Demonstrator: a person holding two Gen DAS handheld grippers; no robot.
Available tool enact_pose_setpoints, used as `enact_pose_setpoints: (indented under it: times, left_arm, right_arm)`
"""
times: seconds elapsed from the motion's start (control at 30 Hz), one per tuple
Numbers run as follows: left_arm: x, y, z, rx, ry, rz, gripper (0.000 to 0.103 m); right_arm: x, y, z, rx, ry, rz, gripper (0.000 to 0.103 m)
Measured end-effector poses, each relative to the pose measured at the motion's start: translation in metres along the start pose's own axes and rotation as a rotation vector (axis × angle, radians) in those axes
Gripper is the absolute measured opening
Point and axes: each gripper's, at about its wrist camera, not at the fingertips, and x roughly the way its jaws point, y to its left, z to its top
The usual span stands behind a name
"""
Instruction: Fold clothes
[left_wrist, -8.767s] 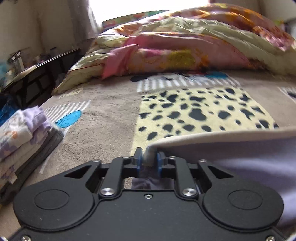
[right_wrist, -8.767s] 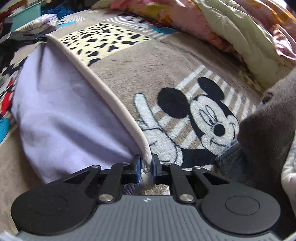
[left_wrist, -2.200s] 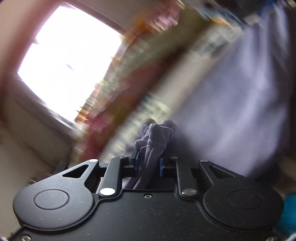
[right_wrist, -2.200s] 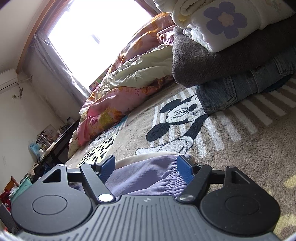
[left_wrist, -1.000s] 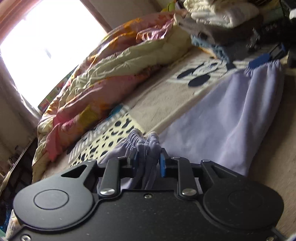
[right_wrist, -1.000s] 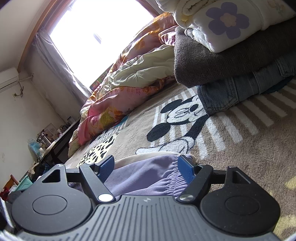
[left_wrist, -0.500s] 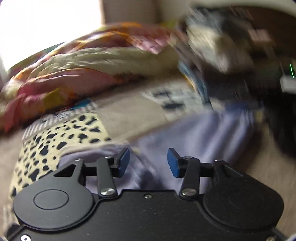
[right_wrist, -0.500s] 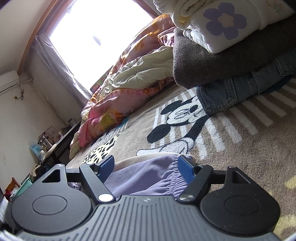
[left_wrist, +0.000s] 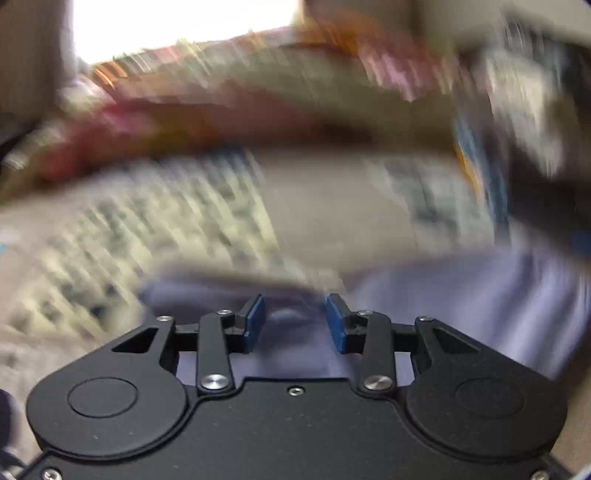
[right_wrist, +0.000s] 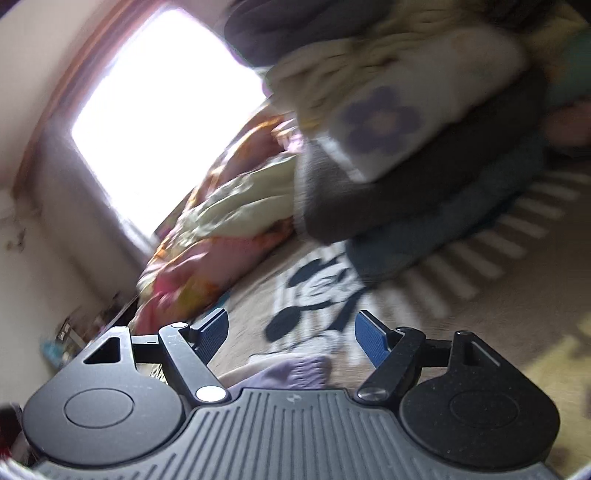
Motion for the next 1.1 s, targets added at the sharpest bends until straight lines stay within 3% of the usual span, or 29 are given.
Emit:
enact_pose_setpoints:
  times: [0.07, 0.17, 0.27, 0.37, 0.5, 0.6, 0.73, 0.8, 0.93, 1.0, 1.1]
  left_arm:
    - [-0.002, 0.0, 0.0, -0.029, 0.018, -0.017, 0.042]
    - [-0.039, -0.007, 0.009, -0.049, -0.112, 0.013, 0.042]
    - [-0.083, -0.006, 0.007, -0.075, -0.177, 0.013, 0.044]
    - [-0.123, 0.013, -0.016, -0.179, -0.217, 0.102, 0.049]
    - [-0.152, 0.047, -0.062, -0.35, -0.205, 0.111, 0.051]
    - [-0.165, 0.061, -0.085, -0.381, -0.186, 0.11, 0.051]
    - [-0.177, 0.078, -0.094, -0.415, -0.224, 0.12, 0.051]
    - [-0.179, 0.089, -0.092, -0.453, -0.246, 0.087, 0.051]
    - [-0.175, 0.106, -0.088, -0.461, -0.265, 0.038, 0.051]
    - [-0.17, 0.114, -0.088, -0.447, -0.259, 0.036, 0.051]
    - [-0.166, 0.133, -0.091, -0.515, -0.259, 0.034, 0.051]
  right_arm:
    - [-0.006, -0.011, -0.001, 0.074, 0.009, -0.045, 0.076]
    - [-0.013, -0.023, -0.012, 0.191, 0.037, -0.067, 0.076]
    - [-0.023, -0.015, -0.024, 0.227, 0.046, -0.075, 0.076]
    - [-0.029, -0.005, -0.039, 0.268, 0.089, -0.074, 0.077]
    - [-0.035, 0.015, -0.065, 0.261, 0.161, -0.071, 0.077]
    - [-0.037, 0.026, -0.073, 0.261, 0.148, -0.108, 0.077]
    - [-0.026, 0.021, -0.066, 0.425, 0.086, -0.161, 0.083]
    - [-0.016, 0.021, -0.062, 0.48, 0.033, -0.181, 0.083]
    - [0.007, 0.034, -0.063, 0.399, 0.032, -0.25, 0.071]
    - [0.015, 0.042, -0.065, 0.35, 0.047, -0.247, 0.027]
    - [0.017, 0.065, -0.064, 0.248, 0.031, -0.253, 0.027]
